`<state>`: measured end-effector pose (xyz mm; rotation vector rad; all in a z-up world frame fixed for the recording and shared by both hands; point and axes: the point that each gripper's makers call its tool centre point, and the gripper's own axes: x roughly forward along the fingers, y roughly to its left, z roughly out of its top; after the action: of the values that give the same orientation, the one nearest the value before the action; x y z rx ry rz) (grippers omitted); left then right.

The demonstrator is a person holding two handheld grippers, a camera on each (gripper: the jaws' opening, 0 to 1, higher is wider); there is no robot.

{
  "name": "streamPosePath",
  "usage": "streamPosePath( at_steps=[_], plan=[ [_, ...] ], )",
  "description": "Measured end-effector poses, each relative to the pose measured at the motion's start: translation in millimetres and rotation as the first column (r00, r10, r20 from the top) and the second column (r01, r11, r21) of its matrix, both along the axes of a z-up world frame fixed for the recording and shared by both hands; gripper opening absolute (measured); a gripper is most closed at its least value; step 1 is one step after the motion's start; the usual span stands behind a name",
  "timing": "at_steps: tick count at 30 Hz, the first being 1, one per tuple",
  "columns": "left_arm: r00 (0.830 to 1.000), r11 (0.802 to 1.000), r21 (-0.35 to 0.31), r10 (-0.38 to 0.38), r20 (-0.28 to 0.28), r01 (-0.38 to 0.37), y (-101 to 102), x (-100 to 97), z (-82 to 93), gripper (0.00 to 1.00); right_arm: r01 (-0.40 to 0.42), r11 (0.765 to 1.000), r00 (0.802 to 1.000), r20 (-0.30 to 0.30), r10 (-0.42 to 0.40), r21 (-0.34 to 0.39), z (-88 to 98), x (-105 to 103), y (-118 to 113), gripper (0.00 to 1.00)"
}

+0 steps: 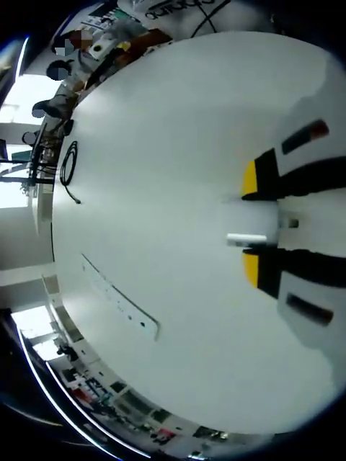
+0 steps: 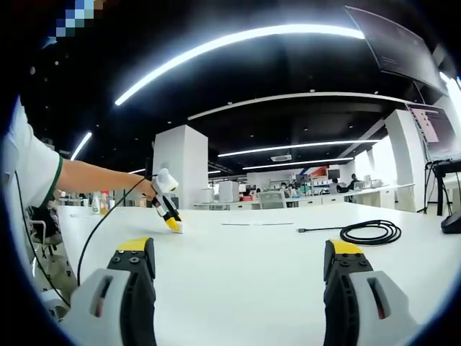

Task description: Plug the desk Type‑C cable into the charger adapter.

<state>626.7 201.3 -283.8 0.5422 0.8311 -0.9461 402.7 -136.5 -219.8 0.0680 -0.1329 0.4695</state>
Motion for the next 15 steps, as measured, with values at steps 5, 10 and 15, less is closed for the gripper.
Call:
streamPosePath(
  at_steps=[5, 10, 15],
  plan=[
    [1.0, 1.0, 0.017, 0.004, -0.004, -0.004, 3, -9.2, -0.1, 0.25, -0.005, 1.0, 1.0, 0.001, 0.005, 0.0, 0.3, 0, 3, 0.99],
    [1.0, 1.0, 0.022, -0.002, 0.002, 0.002, 0, -25.7, 0.8, 0.25, -0.008, 1.0, 1.0, 0.006, 0.008, 0.001, 2.0, -2, 4, 0.99],
    [1.0, 1.0, 0.001, 0.027, -0.003, -0.027, -6, -42.8, 0.2, 0.24, -0.017, 1.0, 1.0, 0.01, 0.017, 0.003, 3.0, -3, 7, 0.98]
  ],
)
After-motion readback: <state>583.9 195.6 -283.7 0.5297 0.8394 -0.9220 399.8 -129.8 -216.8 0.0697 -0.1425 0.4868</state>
